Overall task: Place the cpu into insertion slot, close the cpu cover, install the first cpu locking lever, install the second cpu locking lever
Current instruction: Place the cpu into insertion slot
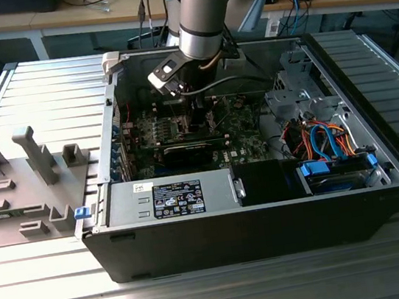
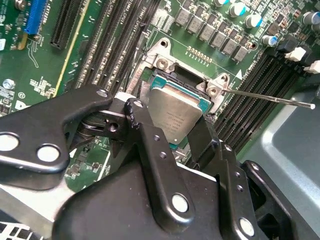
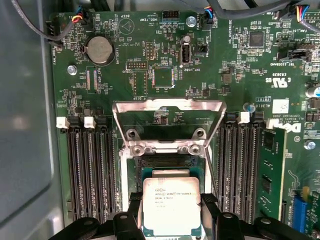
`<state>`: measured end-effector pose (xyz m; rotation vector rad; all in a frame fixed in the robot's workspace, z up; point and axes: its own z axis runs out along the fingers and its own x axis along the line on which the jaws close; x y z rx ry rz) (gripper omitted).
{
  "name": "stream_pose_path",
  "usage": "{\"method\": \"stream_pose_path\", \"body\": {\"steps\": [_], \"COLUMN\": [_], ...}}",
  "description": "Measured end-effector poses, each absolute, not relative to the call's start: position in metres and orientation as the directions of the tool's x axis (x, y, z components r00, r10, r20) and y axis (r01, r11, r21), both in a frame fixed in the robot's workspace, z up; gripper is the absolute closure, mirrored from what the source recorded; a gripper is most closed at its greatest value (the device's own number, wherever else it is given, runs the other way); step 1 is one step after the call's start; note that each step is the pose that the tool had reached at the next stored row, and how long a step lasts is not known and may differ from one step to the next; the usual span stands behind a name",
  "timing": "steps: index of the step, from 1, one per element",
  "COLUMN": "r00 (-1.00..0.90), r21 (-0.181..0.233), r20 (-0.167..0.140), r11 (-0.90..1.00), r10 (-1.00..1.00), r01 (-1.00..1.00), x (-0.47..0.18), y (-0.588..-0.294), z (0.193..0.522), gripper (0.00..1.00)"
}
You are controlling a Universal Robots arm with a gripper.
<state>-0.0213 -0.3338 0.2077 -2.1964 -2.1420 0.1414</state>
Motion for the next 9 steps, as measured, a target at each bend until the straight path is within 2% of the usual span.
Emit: {"method": "stream_pose_path", "body": {"steps": [9], "r00": [0.055], "r21": [-0.115], "r20": [-0.017], "r11": [-0.057], "r10": [0.998], "r01": [0.992], "x": [-0.0193], "y": [-0.3274], "z": [0.2028], "gripper": [0.45]}}
